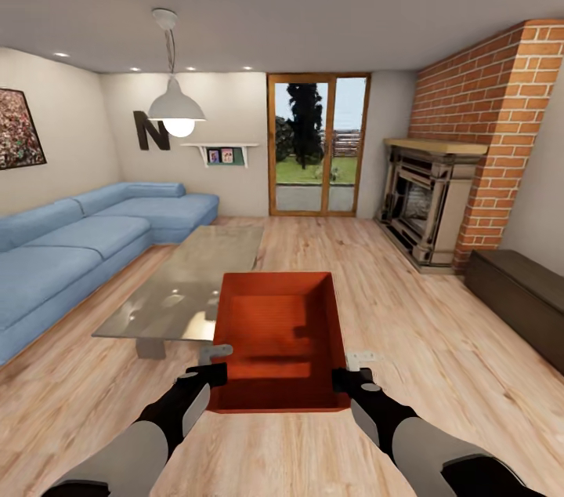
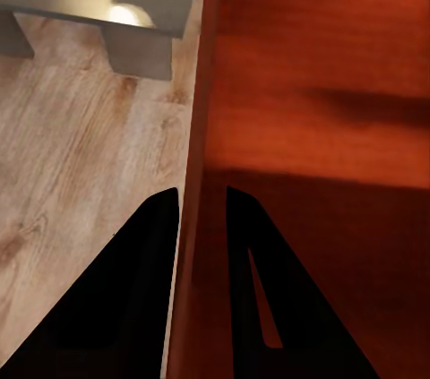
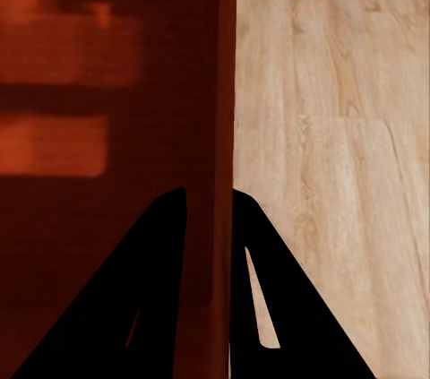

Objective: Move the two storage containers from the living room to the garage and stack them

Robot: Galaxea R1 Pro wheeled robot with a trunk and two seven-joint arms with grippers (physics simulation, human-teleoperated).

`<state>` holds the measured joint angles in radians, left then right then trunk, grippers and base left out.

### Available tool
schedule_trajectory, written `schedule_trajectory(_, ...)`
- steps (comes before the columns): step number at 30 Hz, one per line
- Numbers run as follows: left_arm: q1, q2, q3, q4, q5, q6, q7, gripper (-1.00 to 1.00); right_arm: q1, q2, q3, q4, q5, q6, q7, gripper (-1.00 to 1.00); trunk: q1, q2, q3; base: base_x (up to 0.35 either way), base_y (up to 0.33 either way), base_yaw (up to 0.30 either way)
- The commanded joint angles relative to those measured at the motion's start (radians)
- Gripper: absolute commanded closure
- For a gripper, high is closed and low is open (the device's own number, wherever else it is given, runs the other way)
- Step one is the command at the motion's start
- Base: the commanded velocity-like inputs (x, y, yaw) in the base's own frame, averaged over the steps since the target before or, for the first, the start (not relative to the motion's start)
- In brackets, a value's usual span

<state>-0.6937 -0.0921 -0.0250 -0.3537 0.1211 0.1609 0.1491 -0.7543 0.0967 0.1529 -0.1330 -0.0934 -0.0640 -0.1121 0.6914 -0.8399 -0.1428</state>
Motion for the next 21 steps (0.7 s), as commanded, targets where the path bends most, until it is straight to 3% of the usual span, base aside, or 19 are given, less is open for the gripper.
schedule_trajectory(1, -0.001, 0.008, 0.013, -0.005, -0.015, -0.009, 0.024, 1.0, 0.0, -0.005, -0.003, 0.004, -0.014, -0.005, -0.008, 1.0, 0.0, -0.001, -0.002, 0.0, 0.0, 0.3)
schedule_trajectory(21, -0.001, 0.007, 0.013, -0.007, -0.015, -0.009, 0.024, 1.0, 0.0, -0.003, -0.003, 0.004, -0.014, -0.005, -0.008, 1.0, 0.0, -0.001, -0.002, 0.0, 0.0, 0.3)
